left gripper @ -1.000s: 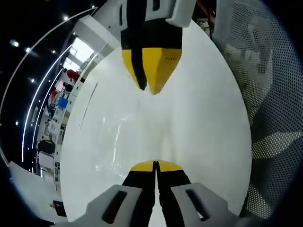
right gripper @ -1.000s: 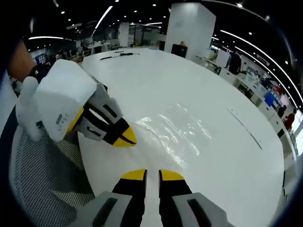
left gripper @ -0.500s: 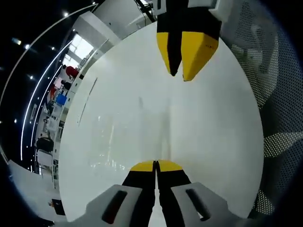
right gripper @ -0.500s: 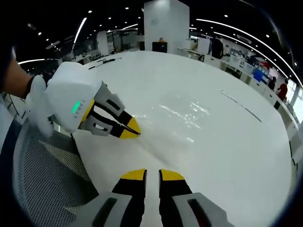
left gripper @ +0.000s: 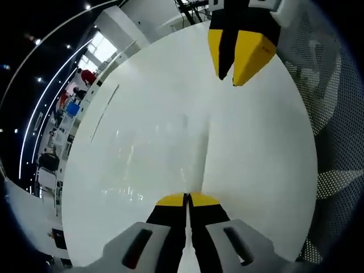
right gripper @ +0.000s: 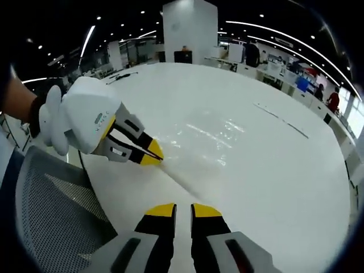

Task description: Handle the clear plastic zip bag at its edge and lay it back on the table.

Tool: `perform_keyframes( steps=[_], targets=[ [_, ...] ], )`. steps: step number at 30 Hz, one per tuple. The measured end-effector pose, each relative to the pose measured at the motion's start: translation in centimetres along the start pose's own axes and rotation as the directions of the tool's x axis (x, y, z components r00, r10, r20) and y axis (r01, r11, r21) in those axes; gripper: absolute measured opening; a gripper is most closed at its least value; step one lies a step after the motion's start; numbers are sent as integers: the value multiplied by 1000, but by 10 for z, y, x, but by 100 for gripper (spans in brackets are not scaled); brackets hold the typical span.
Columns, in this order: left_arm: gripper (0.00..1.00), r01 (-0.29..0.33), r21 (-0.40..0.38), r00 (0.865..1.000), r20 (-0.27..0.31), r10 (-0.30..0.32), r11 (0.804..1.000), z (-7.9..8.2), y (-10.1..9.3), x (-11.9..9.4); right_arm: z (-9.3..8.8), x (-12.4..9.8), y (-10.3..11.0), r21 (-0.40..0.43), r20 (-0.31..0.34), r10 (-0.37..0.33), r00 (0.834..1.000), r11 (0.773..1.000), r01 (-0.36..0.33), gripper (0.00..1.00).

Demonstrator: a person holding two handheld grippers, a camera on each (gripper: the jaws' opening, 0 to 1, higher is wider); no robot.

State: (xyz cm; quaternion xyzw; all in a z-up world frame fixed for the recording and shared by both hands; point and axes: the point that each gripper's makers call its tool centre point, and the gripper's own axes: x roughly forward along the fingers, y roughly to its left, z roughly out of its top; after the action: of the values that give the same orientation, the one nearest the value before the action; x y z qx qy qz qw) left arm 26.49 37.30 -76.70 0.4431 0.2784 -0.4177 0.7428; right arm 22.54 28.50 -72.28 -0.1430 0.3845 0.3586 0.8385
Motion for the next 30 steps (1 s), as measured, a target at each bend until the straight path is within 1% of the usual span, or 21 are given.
perform_keyframes(
  steps=[3, 4, 8, 14, 16, 17, 19, 21, 23, 27, 28, 30],
  targets=[
    [0, -1, -1, 1000, 0, 1, 1000, 0, -1, -2, 1, 0, -2, 14, 9, -6, 1000, 1000, 6, 6],
    [0, 6, -19, 1000, -1, -6, 1000, 1, -3, -1, 1, 1, -2, 18, 10, -6, 1000, 1000, 6, 6],
    [1, 11, -46, 1000, 8, -11, 999, 4, -5, -3, 2, 2, -3, 34, 20, -3, 1000, 999, 2, 6],
    [2, 24, -90, 999, 27, -21, 996, 8, -10, -12, 5, 0, -6, 71, 54, -10, 999, 997, 6, 6],
    [2, 20, -121, 999, 47, -15, 992, 10, -9, -16, 5, -1, -7, 83, 69, -14, 998, 997, 9, 6],
    [2, 16, -139, 998, 58, -8, 990, 10, -8, -17, 4, -3, -7, 90, 72, -13, 997, 996, 6, 6],
    [2, 12, -183, 998, 61, 0, 983, 9, -5, -21, 3, -6, -7, 104, 84, -11, 996, 995, 2, 6],
    [5, 9, -224, 997, 76, 9, 975, 9, -1, -21, 2, -7, -7, 111, 88, -9, 996, 994, -1, 7],
    [8, 8, -243, 996, 86, 14, 970, 10, 1, -24, 1, -9, -9, 116, 97, -8, 995, 993, -3, 8],
    [13, 23, -274, 994, 108, 7, 962, 11, -3, -28, 1, -13, -15, 154, 124, -18, 992, 988, -2, 9],
    [14, 35, -293, 992, 123, 2, 956, 11, -4, -26, 0, -14, -17, 167, 133, -20, 991, 986, -3, 11],
    [16, 48, -348, 989, 146, 4, 936, 11, -7, -29, -1, -16, -17, 186, 147, -22, 989, 982, -5, 14]
  ],
)
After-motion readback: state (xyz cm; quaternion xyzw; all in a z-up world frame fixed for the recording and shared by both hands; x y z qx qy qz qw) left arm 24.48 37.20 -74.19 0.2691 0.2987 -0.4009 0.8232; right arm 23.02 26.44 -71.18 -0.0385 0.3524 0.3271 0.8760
